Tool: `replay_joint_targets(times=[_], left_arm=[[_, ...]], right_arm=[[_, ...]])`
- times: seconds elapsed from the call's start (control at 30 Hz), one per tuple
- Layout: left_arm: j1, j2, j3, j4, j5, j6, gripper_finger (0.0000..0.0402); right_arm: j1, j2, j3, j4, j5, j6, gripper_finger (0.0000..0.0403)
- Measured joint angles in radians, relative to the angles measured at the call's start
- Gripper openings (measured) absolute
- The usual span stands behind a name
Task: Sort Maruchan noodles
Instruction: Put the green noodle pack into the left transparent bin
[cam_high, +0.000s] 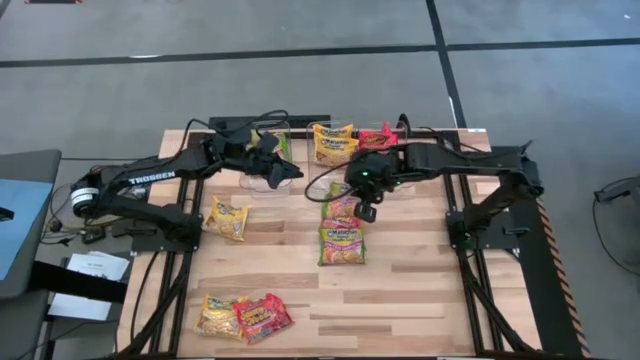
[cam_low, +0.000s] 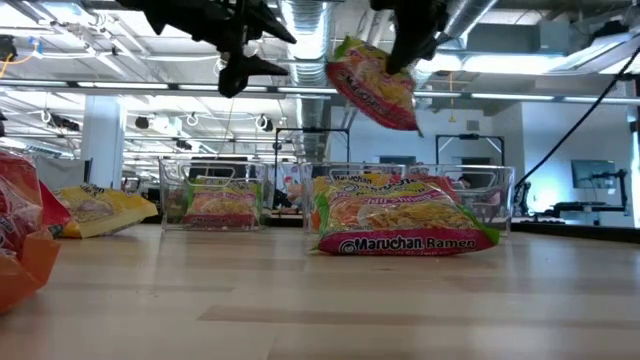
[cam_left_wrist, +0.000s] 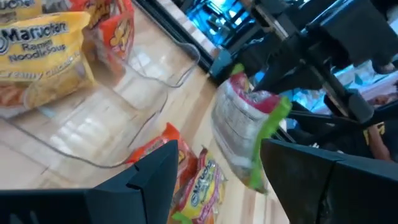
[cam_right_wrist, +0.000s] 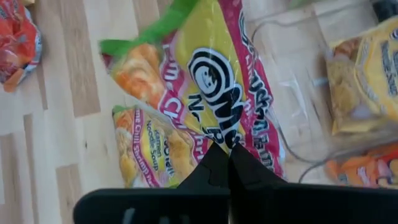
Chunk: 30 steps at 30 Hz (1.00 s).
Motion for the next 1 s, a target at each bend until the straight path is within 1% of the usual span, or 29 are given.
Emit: replay_joint_targets(times=[0.3, 0.5, 0.63, 1.0], left_arm=[[-0.072, 0.033, 0.001, 0.021, -0.002, -0.007, 0.0215], [-0.108, 0.033, 0.0, 0.019, -0.024, -0.004, 0.0215], [-0.12, 0.033, 0.001, 0.018, -0.027, 0.008, 0.0215], [-0.123, 0.033, 0.001, 0.02, -0.035, 0.008, 0.0215]], right_arm=[[0.006, 0.148, 0.188, -0.044, 0.019, -0.061, 0.0001], [0.006, 0.205, 0.27, -0.055, 0.023, -0.099, 0.0001], [0.006, 0.233, 0.296, -0.067, 0.022, -0.102, 0.0001], [0.014, 0.226, 0.302, -0.034, 0.022, -0.119, 0.0001]])
